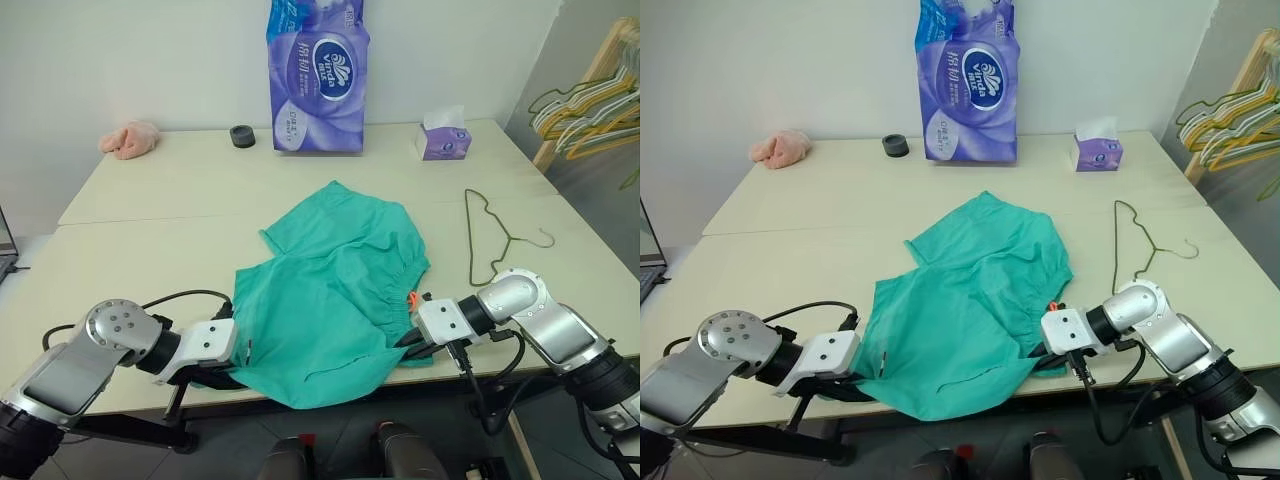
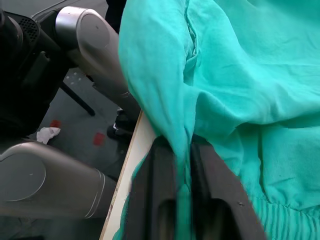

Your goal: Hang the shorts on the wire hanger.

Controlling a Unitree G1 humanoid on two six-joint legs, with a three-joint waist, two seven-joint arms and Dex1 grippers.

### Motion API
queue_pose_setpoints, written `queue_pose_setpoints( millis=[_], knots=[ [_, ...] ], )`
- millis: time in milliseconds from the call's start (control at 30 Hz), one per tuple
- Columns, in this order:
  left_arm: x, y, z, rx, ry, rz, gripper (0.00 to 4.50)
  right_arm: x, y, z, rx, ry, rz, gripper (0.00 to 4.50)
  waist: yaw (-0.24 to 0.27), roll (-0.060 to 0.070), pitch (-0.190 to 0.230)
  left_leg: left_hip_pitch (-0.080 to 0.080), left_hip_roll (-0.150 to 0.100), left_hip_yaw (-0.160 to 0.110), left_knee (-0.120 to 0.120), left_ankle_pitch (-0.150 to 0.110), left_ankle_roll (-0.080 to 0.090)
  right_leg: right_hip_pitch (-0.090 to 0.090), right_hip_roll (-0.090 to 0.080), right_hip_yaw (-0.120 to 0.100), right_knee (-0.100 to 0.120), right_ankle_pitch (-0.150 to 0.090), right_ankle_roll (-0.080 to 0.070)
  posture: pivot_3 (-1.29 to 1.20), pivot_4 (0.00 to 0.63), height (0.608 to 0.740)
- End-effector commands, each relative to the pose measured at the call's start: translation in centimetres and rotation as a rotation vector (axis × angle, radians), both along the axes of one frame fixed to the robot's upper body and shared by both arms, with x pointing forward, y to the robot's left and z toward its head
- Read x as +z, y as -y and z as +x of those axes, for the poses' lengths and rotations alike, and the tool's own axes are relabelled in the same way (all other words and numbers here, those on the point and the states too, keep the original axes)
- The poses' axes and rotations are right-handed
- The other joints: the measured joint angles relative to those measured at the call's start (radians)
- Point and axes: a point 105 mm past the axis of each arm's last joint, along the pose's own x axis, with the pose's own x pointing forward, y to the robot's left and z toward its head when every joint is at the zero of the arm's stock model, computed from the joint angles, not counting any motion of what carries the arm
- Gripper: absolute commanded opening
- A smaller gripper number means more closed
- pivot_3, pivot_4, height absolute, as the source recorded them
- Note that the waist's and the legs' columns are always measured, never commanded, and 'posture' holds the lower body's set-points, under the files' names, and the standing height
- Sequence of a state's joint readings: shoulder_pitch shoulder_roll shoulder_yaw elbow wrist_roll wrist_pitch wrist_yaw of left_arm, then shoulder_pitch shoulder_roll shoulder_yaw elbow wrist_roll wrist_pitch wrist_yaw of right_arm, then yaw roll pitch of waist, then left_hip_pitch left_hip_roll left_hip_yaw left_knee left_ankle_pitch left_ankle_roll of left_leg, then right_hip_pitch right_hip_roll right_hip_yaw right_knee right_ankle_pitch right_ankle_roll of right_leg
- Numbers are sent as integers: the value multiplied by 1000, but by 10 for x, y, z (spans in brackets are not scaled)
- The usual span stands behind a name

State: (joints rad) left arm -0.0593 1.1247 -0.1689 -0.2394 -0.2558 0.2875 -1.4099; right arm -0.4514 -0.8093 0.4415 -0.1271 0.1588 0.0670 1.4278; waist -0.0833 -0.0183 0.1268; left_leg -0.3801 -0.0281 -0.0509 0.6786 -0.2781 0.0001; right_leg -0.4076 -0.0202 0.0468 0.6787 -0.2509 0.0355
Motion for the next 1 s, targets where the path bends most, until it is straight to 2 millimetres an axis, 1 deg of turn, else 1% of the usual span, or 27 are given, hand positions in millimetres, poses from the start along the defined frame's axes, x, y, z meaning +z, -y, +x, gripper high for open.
queue_pose_setpoints(
  millis=[33, 133, 167, 200, 267, 300, 333, 400, 467, 500, 533, 600, 700, 733, 800, 867, 1000],
  knots=[
    [10, 4, -2, 8, -9, -32, 967, 22, 0, -4, 47, 42, 19, 1760, 0, 0, 0, 0, 0, 0, 0, 0, 0, 0, 0, 0, 0, 0, 0, -101, 96, 740],
    [17, 8, -1, 17, -10, -54, 1920, 31, -1, -9, 56, 35, 57, 2869, 0, 0, 0, 0, 0, -1, 0, 0, 0, 0, 0, -1, 0, 0, 0, -99, 96, 740],
    [20, 9, 2, 32, 3, -65, 2260, 33, 1, -12, 56, 30, 58, 3261, 0, 0, 0, 0, 1, -1, 0, 0, 0, 0, 0, -1, 0, 0, 0, -99, 96, 740],
    [24, 10, 6, 47, 16, -79, 2528, 35, 3, -13, 55, 25, 59, 3563, 1, 0, 0, 0, 1, -1, 0, 0, 0, 1, 0, -2, 0, 0, 0, -98, 96, 740],
    [37, 15, 19, 99, 60, -149, 3149, 45, 4, -14, 13, 11, 111, 4268, 5, 0, 0, 0, 1, -2, 0, 0, 0, 1, 0, -2, 0, -1, 0, -98, 96, 740],
    [45, 19, 26, 128, 85, -199, 3461, 52, 3, -12, -22, 4, 153, 4500, 8, -1, 0, 0, 1, -2, 0, 0, 0, 1, 0, -3, 0, -1, 0, -98, 97, 740],
    [53, 24, 32, 152, 115, -250, 3802, 59, 2, -9, -63, 1, 201, 4500, 10, -1, 0, 0, 1, -2, 0, 0, 0, 2, 0, -3, -1, -1, 1, -97, 98, 740],
    [72, 34, 50, 209, 204, -364, 4426, 75, 4, 8, -198, 27, 315, 4500, 11, -1, 0, 0, 1, -2, 1, 0, 0, 2, 0, -3, -1, -1, 1, -98, 98, 740],
    [95, 41, 72, 296, 320, -483, 4471, 91, 13, 34, -389, 80, 447, 4500, 12, -1, 0, 0, 1, -3, 1, 0, 0, 2, 0, -3, 0, 0, 0, -98, 98, 740],
    [105, 44, 80, 329, 352, -536, 4471, 97, 22, 48, -505, 103, 507, 4500, 14, -1, 0, 0, 0, -3, 1, 0, 0, 2, 0, -3, 0, 0, 0, -101, 98, 740],
    [112, 47, 85, 348, 377, -572, 4471, 101, 31, 60, -609, 123, 558, 4500, 17, -2, 0, 0, 0, -3, 1, 0, 0, 2, 0, -3, 0, 0, 0, -102, 98, 740],
    [117, 51, 89, 348, 397, -591, 4471, 99, 58, 84, -871, 149, 619, 4500, 21, -1, 0, 0, 0, -3, 1, 0, 0, 2, 0, -2, 0, 1, -1, -106, 99, 740],
    [113, 52, 86, 313, 357, -568, 4471, 80, 103, 107, -1258, 199, 613, 4500, 19, -1, 0, 0, 0, -2, 0, 0, -1, 1, 0, -1, 0, 1, -1, -118, 100, 740],
    [111, 53, 85, 295, 335, -559, 4471, 74, 114, 111, -1350, 214, 609, 4500, 18, -1, 0, 0, 0, -2, -1, 0, -1, 1, 0, 0, 0, 1, -1, -124, 99, 740],
    [108, 54, 83, 245, 314, -524, 4471, 55, 133, 116, -1536, 180, 563, 4500, 17, -1, 0, 0, 0, -2, -1, 0, -1, 0, 0, 0, 1, 1, -1, -131, 99, 740],
    [105, 57, 83, 191, 318, -495, 4471, 39, 143, 119, -1615, 167, 512, 4500, 11, -1, 0, 0, 0, -2, -1, 0, -1, 0, 0, 0, 1, 0, -2, -135, 99, 740],
    [104, 66, 88, 134, 321, -488, 4471, 21, 154, 128, -1712, 126, 472, 4500, 2, -1, 0, 0, -1, -1, -1, 0, -1, 1, 1, 0, 0, 0, -2, -142, 98, 740]
  ],
)
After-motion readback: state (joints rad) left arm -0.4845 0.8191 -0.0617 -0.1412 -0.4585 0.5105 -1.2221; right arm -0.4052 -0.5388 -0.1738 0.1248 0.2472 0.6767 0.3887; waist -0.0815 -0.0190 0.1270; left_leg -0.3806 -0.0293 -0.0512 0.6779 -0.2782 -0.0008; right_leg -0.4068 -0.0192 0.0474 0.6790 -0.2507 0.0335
